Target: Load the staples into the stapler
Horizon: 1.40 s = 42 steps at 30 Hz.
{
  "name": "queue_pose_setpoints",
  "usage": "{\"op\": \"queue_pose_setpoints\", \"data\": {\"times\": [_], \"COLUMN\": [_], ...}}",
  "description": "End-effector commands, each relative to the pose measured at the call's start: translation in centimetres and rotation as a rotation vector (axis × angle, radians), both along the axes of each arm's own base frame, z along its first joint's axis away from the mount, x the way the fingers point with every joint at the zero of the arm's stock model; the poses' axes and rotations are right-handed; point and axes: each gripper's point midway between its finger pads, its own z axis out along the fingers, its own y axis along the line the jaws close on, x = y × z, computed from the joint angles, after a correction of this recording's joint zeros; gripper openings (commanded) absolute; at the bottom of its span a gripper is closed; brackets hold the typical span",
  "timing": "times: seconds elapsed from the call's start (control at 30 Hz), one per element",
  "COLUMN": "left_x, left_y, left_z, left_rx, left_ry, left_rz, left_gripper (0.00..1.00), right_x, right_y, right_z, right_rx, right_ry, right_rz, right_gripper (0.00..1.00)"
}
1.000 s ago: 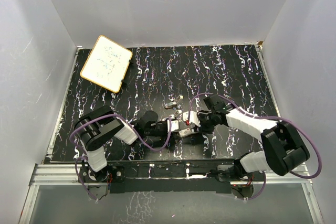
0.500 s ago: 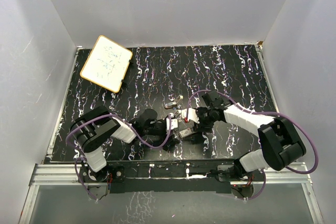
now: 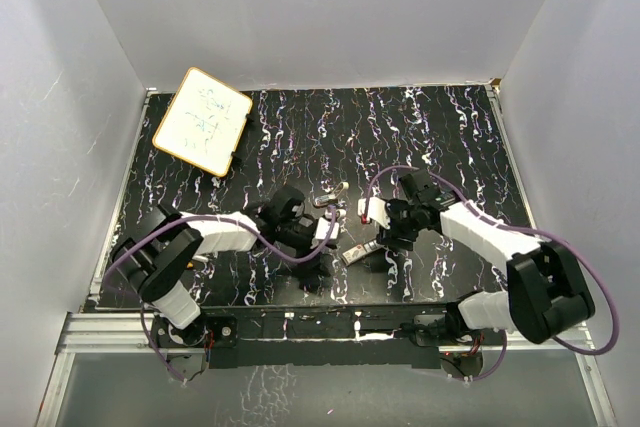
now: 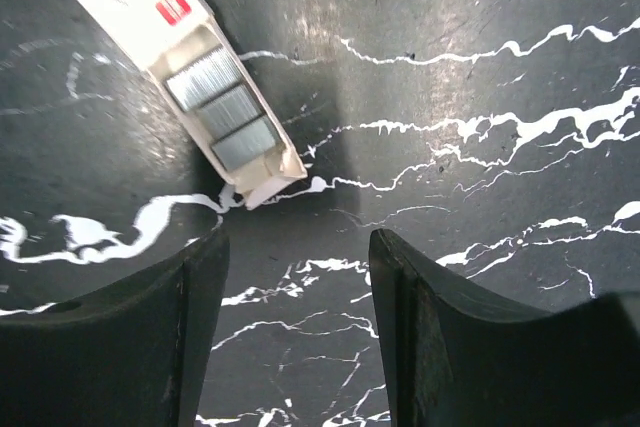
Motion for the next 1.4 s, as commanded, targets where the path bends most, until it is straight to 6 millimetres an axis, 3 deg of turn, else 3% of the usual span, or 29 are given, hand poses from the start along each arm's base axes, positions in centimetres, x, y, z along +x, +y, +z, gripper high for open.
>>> {"op": "queue_pose_setpoints", "data": {"times": [0.0,0.13,0.37,0.8,1.37], "left_x": [-2.5,-1.3,0.0,1.1,1.0], "left_y": [2.0,3.4,5.7,6.5,6.4], "left_z": [3.8,6.3,8.0,7.8,7.6], "left_rx": [0.037,0.071,0.107,0.104,0.093], "left_ry": [0.069,0.113,0.146,0.124,0.118], "left_rz": [-0.180,-0.129,-0.020,0.030,0.023], "left_gripper": [0.73,0.73,0.74,0.74,0.74], "right_x": [-0.7,-0.9,-1.0,-0.4,-0.8], "right_y": [2.5,4.0,5.0,4.9,4.8], "right_z": [4.3,5.9,5.3,2.7,1.6], "right_rx": [0.177,0.262,0.238,0.118,0.085], "right_ry": [0.040,0.156,0.266,0.331,0.338], "right_rz": [-0.070,-0.235,-0.384,-0.437,-0.432], "right_gripper": [0.60,0.58,0.52,0.40,0.34]}}
